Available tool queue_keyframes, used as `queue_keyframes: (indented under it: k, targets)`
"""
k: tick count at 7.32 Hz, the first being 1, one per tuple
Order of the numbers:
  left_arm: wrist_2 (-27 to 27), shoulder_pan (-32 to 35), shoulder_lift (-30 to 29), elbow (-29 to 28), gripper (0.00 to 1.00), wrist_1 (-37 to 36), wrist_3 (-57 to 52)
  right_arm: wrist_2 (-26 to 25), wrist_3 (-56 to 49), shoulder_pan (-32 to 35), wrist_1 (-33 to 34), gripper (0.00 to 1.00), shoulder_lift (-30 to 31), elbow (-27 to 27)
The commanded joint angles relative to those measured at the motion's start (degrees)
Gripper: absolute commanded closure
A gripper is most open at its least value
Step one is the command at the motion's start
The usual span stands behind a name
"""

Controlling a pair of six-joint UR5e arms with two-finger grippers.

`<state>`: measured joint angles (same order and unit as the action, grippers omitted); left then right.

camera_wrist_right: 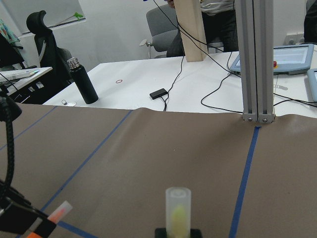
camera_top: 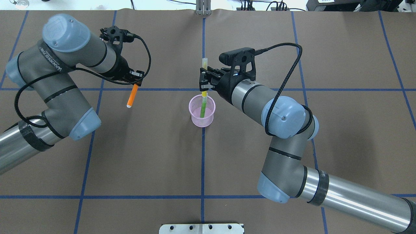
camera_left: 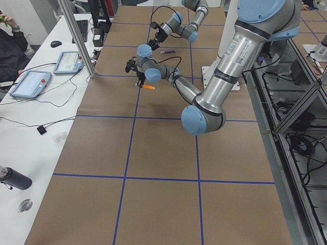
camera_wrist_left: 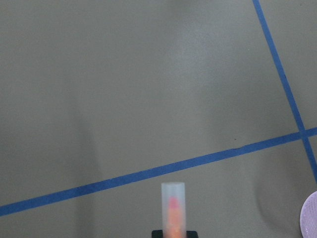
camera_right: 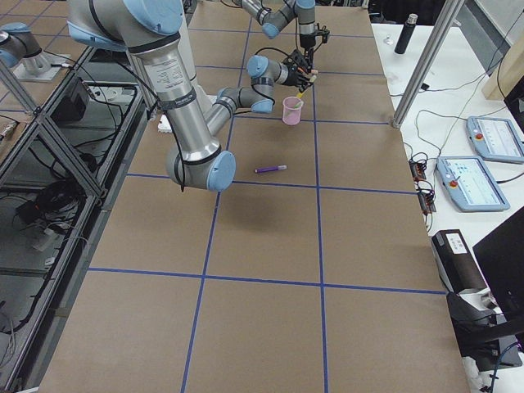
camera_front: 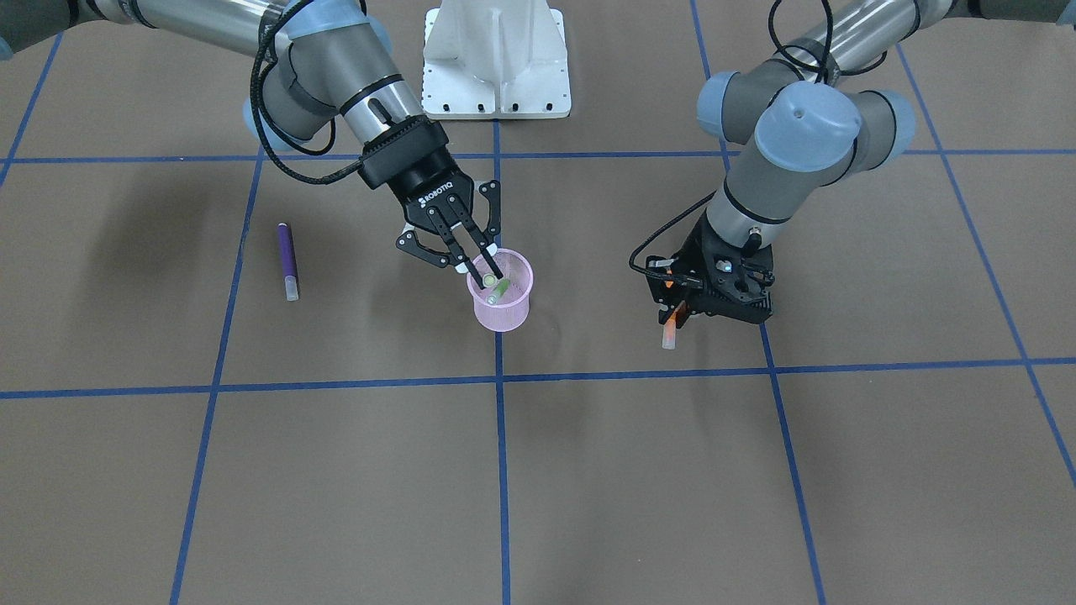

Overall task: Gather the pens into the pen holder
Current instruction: 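Lower the yellow marker into the cup and open the right gripper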

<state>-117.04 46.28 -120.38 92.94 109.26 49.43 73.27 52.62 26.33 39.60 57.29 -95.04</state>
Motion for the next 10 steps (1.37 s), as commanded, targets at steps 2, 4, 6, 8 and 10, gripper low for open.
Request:
queue_keyframes:
  k: [2,4,6,8,10]
  targets:
    - [-0.03,0.56,0.06,-0.21,1.0,-0.01,-0.74,-0.59,-0.24,-2.69,0.21,1.0,0.8,0.29]
    - [-0.03,0.56,0.06,-0.21,1.0,-0.01,-0.74,-2.16,-0.32,-3.48,0.04,1.0,1.16,2.22]
    - [-0.12,0.65,0.06,-0.04,1.0,-0.01,-0.74,-2.26,0.02,-3.66,-0.05,0.13,1.07,2.23]
    - [0.75,0.74,0.41,5.63,1.0,1.21,-0.56,-0.69,5.43,-3.31,0.21,0.01,0.89,0.74]
    - [8.37,0.39,0.41,12.15,1.0,3.75,0.31,7.73,11.26,-0.42,6.31,0.01,3.42,-3.01]
